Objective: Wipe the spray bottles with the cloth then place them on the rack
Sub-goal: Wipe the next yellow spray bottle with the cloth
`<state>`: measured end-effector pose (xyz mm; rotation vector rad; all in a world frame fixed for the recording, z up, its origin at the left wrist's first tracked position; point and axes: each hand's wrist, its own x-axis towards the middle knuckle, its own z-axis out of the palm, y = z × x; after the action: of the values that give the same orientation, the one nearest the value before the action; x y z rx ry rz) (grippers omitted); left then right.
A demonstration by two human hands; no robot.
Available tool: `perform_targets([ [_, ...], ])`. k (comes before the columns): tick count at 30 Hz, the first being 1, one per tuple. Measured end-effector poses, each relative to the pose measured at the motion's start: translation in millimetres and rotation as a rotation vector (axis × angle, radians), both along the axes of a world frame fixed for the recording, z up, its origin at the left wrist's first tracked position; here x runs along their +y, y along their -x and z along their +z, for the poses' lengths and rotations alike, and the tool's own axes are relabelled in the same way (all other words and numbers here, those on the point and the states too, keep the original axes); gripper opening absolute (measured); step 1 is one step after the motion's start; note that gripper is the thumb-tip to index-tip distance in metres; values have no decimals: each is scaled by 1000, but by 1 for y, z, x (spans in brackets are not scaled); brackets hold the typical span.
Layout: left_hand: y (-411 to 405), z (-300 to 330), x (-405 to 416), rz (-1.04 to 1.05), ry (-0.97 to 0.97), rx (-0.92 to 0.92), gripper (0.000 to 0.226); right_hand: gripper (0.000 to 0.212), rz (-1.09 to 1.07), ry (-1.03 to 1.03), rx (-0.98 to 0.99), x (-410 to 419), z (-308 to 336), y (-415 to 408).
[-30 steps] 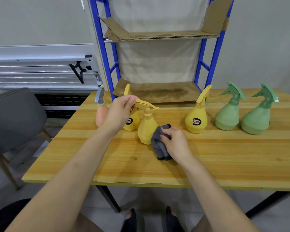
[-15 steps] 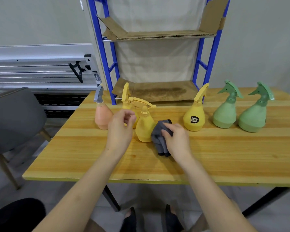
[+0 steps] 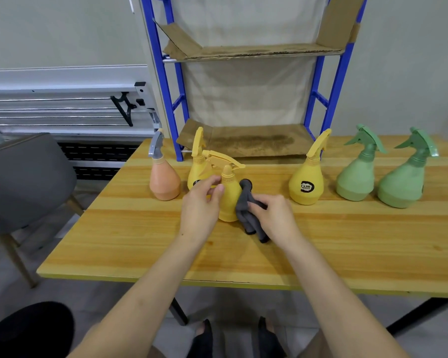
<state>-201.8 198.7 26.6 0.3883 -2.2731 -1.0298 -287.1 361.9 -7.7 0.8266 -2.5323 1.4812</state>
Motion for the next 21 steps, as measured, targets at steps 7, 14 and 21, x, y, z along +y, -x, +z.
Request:
perform_targets([
  [7, -1, 3, -1, -21, -68, -14, 35, 22, -37, 19, -32, -2, -13, -4],
  [14, -4, 2, -11, -89, -61, -45, 36, 43, 31, 195, -68, -19, 26, -13],
  [21, -8, 3, -11, -91, -21, -45, 34, 34, 32, 100, 10, -15, 20, -19],
])
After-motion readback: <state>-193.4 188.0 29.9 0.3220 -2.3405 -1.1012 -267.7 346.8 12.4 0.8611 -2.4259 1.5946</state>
